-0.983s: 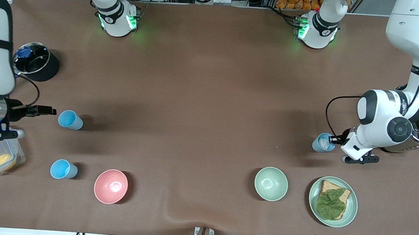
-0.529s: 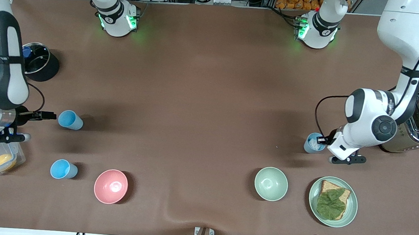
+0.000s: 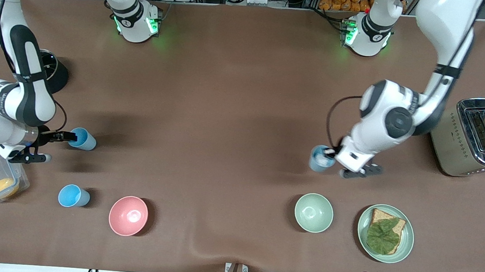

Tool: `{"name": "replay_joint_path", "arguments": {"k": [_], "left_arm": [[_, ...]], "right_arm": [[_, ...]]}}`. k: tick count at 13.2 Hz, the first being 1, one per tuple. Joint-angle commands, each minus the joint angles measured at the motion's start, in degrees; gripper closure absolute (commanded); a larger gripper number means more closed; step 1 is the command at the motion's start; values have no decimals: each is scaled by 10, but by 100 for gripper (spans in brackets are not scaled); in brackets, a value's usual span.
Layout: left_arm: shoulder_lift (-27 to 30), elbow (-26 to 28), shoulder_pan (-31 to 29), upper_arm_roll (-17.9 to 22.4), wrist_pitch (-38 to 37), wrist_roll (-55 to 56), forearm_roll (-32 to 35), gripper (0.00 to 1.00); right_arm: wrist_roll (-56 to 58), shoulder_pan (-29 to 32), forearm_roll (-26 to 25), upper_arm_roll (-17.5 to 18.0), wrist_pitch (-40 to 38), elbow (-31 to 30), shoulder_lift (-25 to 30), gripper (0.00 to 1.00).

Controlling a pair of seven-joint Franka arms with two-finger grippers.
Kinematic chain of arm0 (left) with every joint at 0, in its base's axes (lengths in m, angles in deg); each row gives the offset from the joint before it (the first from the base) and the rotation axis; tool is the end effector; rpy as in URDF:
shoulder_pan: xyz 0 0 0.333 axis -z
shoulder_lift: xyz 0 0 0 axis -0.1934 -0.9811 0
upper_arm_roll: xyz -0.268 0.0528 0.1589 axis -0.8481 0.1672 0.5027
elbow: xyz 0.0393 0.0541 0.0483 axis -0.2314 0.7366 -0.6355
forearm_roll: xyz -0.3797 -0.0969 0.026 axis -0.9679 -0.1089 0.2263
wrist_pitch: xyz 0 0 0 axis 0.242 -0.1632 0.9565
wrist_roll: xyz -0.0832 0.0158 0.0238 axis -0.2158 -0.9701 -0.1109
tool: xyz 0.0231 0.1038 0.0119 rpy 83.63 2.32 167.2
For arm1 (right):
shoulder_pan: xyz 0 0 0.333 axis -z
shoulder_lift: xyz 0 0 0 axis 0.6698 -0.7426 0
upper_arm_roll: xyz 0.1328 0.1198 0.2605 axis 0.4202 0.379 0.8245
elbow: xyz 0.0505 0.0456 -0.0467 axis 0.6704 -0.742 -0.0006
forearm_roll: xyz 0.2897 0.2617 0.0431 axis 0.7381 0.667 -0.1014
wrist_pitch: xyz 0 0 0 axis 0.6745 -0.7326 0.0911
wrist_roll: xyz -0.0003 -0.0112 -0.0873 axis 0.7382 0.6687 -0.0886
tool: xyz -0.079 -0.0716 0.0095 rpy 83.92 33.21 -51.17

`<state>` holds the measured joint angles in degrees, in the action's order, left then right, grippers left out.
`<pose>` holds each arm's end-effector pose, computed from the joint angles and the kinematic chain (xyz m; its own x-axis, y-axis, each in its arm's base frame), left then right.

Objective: Stack blue cups with both arms
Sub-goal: 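Carry the cup toward the table middle while the right gripper grasps another cup, then set the cup down with the left gripper while the right gripper lifts its cup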

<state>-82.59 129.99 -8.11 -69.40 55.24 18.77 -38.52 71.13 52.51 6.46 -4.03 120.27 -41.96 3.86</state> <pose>0.5816 -0.2554 0.3226 0.9707 0.2273 -0.0784 0.2358 -0.9636 0.1257 0.6088 -0.1532 0.2327 0.9723 0.0897 -0.2159 0.0794 -0.9953 -0.0556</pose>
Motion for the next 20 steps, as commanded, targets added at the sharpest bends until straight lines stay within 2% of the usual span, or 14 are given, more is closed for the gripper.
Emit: {"name": "replay_joint_path", "arguments": {"k": [1,2,3,6,9,11,13,14,15,16,17,18,20], "left_arm": [[-15,-20,38,-38,-7,106,-12,100],[-21,-24,74,-38,-2,143,-11,100],[-27,-27,104,-38,8,179,-11,100],[-70,-33,192,-35,91,314,-1,100],[-135,-89,266,-24,105,421,43,100],[-164,-114,296,-23,104,470,81,100],[-177,-115,302,-23,105,476,105,100],[-183,-116,302,-23,105,476,104,77],[-189,-116,302,-23,105,477,104,30],[-187,-116,305,-23,105,484,105,0],[-181,-117,307,-23,104,491,105,0],[-166,-117,306,-24,100,499,106,0],[-120,-117,296,-24,75,504,107,0]], "right_arm": [[-7,4,4,4,14,-8,-13,4],[-6,6,5,4,18,-9,-16,70],[-7,6,6,5,17,-12,-17,100],[-7,3,6,5,14,-14,-14,100],[-7,0,6,6,-3,-14,5,100],[-9,-14,18,14,-45,-15,41,100],[-48,-45,61,16,-115,-18,95,100],[-90,-67,65,17,-135,-17,113,100],[-134,-93,65,17,-152,-14,129,100],[-174,-117,66,17,-159,-13,137,100],[-209,-129,68,19,-164,-12,142,100],[-225,-133,93,19,-169,-12,147,100],[-227,-133,166,17,-199,-12,160,100]]}}
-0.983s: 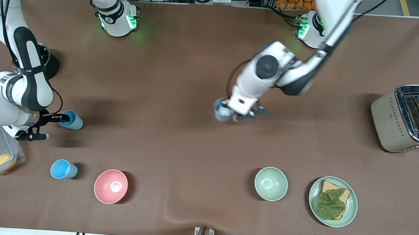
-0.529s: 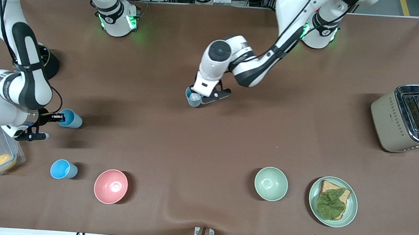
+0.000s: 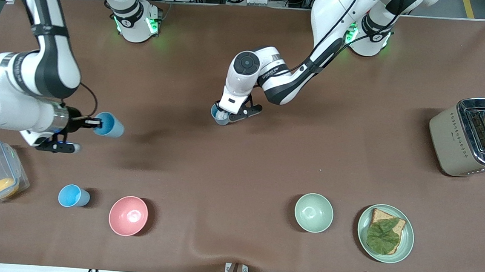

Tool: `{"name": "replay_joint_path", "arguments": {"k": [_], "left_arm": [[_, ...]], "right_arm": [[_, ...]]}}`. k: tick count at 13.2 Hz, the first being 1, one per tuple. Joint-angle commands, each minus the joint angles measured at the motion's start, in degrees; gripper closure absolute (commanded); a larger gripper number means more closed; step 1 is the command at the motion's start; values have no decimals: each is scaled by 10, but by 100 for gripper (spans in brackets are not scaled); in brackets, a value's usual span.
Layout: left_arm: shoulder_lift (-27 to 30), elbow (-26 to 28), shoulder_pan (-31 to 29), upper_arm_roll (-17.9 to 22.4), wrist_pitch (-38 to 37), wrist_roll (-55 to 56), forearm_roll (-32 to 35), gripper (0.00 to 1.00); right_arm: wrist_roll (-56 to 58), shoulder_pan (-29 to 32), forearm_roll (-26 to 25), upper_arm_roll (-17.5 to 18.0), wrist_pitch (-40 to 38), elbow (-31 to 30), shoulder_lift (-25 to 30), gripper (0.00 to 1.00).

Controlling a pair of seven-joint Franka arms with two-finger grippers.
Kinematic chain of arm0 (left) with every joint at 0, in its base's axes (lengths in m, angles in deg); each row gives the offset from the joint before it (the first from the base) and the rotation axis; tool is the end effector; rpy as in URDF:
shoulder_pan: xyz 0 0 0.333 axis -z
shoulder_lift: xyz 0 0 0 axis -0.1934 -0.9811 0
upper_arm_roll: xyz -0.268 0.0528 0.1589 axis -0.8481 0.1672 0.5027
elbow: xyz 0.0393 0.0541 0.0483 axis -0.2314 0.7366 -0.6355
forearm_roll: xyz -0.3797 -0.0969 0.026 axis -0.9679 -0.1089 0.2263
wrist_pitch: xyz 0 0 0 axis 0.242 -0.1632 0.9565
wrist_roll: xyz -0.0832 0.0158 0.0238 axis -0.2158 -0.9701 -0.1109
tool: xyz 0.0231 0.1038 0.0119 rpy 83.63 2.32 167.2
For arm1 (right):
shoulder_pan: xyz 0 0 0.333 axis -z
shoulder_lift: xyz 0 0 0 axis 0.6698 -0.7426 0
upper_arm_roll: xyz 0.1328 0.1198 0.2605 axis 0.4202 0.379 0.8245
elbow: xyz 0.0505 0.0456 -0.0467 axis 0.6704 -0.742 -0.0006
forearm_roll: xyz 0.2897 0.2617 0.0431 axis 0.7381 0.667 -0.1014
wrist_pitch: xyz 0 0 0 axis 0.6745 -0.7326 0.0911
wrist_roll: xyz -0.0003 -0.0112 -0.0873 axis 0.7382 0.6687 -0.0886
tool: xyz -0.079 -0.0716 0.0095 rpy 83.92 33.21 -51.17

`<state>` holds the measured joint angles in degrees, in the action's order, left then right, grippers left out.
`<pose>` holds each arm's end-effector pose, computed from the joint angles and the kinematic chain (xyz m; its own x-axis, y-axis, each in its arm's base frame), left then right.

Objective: Stack blue cups with both arms
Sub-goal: 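Set the cup down with the left gripper while the right gripper lifts its cup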

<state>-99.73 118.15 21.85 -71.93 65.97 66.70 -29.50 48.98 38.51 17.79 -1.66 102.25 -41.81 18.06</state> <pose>0.4087 -0.5677 0.2482 0.8864 0.4414 -0.1394 0.4601 -0.8732 0.1608 0.5969 0.0394 0.3690 0.9531 -0.0588 -0.2969 -0.1128 -0.9793 -0.1682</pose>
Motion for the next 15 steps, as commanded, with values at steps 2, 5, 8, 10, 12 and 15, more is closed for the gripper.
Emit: {"name": "replay_joint_path", "arguments": {"k": [2,5,8,10,12,15], "left_arm": [[120,-3,-16,3,-89,23,17,0],[199,-29,-69,2,-174,-7,17,0],[257,-37,-137,2,-235,-133,15,0],[280,-39,-187,0,-267,-206,8,0],[308,-39,-245,1,-303,-282,6,0],[319,-60,-332,0,-344,-448,-2,0]], "right_arm": [[-8,-8,58,-6,-47,-19,49,100],[-131,-89,58,-7,-54,-19,65,100],[-267,-181,58,-7,-11,-19,55,100],[-360,-233,58,-7,39,-19,31,100],[-464,-291,58,-7,88,-19,-3,100],[-558,-355,57,-7,128,-19,-31,100]]}}
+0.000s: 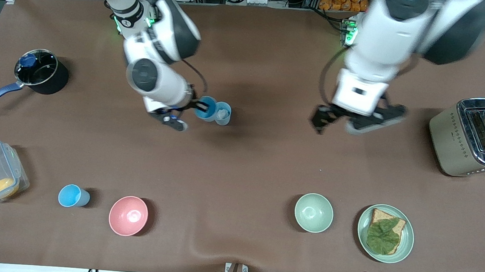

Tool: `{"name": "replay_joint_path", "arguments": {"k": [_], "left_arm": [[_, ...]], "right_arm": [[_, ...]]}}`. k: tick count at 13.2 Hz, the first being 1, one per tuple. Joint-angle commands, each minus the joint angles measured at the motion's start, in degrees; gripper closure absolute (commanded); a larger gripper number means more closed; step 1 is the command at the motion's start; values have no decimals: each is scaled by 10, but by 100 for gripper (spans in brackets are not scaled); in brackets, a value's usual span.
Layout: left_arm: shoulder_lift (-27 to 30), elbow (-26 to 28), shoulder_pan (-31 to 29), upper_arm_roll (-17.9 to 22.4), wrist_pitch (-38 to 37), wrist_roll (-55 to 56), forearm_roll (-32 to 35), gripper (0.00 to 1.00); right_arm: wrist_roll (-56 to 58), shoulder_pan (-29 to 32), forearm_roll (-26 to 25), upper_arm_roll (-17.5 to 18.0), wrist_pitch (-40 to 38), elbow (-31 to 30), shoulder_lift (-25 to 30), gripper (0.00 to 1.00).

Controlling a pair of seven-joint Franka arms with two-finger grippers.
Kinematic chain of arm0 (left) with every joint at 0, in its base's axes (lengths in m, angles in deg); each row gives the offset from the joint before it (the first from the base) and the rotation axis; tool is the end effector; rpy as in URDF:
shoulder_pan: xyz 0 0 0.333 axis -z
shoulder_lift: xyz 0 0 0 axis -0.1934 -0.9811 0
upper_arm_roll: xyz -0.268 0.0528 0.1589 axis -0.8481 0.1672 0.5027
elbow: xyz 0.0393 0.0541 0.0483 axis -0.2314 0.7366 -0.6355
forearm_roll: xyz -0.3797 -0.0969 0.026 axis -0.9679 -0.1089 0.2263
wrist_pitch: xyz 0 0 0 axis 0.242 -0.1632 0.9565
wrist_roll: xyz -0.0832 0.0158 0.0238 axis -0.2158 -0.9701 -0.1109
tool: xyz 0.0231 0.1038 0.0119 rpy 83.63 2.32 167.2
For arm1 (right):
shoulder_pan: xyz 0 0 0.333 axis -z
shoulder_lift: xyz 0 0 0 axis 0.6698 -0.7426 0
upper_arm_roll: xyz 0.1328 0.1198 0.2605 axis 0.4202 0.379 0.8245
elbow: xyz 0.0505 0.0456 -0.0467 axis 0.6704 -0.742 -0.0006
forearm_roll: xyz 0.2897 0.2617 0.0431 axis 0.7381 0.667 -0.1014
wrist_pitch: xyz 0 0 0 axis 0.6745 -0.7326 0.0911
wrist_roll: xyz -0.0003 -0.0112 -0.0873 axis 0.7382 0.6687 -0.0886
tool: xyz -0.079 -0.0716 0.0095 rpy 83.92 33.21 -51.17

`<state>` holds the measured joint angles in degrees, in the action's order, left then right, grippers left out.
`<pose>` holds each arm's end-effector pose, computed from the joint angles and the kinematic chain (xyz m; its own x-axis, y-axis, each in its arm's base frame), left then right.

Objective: Stack blue cups with both arms
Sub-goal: 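Lower the right gripper's cup into the placed cup while the left gripper withdraws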

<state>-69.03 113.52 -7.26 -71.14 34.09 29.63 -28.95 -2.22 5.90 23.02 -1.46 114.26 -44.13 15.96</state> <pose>0.5661 -0.2629 0.5667 0.9324 0.3160 0.1755 0.3125 -0.9487 0.0477 0.4944 0.3660 0.3429 0.8458 -0.4416 -0.2993 -0.4647 -0.8854 -0.0071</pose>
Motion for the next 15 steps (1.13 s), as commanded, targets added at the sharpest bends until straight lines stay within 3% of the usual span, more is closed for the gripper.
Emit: {"name": "replay_joint_path", "arguments": {"k": [1,12,13,14,15], "left_arm": [[6,-41,-50,-7,-52,-98,-14,0],[11,-60,-121,-5,-102,-170,-26,0],[9,-70,-127,-3,-108,-179,-43,0],[9,-75,-134,-3,-123,-199,-44,0],[9,-75,-136,-3,-128,-216,-43,0]], "right_arm": [[-54,-37,4,-10,7,3,-11,100],[-80,-55,-2,-12,7,-25,-18,99],[-83,-55,-2,-12,6,-23,-17,36],[-90,-54,-2,-12,2,-19,-14,0],[-93,-50,-2,-13,-7,-12,-8,0]]}}
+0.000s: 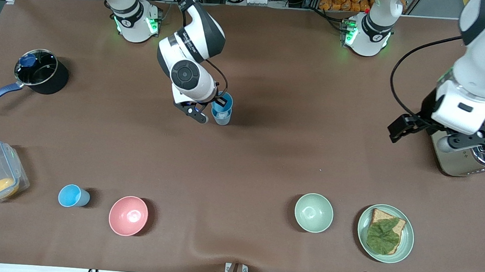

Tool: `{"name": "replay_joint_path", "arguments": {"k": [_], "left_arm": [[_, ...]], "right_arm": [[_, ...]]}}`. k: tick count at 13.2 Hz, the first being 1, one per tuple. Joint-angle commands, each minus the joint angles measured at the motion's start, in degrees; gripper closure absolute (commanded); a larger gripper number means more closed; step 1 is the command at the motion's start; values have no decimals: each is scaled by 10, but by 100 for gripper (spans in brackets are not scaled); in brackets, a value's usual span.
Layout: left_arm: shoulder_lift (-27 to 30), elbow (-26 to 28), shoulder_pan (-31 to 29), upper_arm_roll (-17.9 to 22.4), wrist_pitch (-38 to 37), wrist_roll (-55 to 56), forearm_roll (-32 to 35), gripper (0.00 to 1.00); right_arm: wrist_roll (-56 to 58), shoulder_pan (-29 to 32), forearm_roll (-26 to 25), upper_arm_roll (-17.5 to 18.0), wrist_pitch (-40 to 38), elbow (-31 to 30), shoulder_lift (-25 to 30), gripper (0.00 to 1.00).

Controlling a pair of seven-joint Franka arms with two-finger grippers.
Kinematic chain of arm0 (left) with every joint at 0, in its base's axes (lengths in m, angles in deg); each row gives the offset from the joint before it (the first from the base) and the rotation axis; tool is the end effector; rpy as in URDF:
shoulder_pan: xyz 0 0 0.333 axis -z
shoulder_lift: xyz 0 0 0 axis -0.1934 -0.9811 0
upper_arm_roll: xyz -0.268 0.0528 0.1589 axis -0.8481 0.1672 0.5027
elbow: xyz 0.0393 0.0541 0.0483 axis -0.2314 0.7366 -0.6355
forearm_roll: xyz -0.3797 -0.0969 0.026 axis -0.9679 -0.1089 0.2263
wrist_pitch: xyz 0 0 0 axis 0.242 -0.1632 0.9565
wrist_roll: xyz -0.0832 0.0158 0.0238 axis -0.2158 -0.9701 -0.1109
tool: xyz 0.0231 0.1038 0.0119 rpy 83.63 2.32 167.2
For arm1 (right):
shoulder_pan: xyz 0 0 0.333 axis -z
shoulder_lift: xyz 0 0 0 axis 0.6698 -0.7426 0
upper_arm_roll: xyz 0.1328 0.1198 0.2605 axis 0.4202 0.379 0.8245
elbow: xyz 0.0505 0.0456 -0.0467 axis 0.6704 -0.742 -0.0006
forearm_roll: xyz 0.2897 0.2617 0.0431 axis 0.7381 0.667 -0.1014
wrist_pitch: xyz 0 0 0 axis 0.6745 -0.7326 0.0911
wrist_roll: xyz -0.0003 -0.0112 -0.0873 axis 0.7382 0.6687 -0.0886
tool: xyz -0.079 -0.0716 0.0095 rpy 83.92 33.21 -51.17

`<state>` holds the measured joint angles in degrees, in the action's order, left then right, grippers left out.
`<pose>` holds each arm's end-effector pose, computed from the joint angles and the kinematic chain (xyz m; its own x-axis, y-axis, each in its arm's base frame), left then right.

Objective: Stack blue cups with both arms

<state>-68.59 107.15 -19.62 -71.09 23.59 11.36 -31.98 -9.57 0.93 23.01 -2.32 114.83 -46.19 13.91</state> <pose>0.5955 -0.1317 0.6068 0.9648 0.2422 0.1028 0.2434 -0.9699 0.0007 0.4598 0.3947 0.3063 0.8029 -0.5091 -0.3101 -0.5076 -0.8566 0.0921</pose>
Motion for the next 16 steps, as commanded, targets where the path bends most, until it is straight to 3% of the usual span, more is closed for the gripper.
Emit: {"name": "replay_joint_path", "arguments": {"k": [1,6,13,16], "left_arm": [[7,-11,-13,-4,-27,-44,-13,0],[35,-2,-46,-7,-57,-106,-19,0],[69,6,-45,-8,-100,-109,-28,0],[69,10,-44,-14,-99,-109,-41,0]], "right_arm": [[-15,8,-3,-6,-45,23,17,0],[58,98,-75,-5,-104,59,44,0],[468,325,-87,-3,-162,60,119,0],[557,365,-116,0,-198,60,179,0]]}}
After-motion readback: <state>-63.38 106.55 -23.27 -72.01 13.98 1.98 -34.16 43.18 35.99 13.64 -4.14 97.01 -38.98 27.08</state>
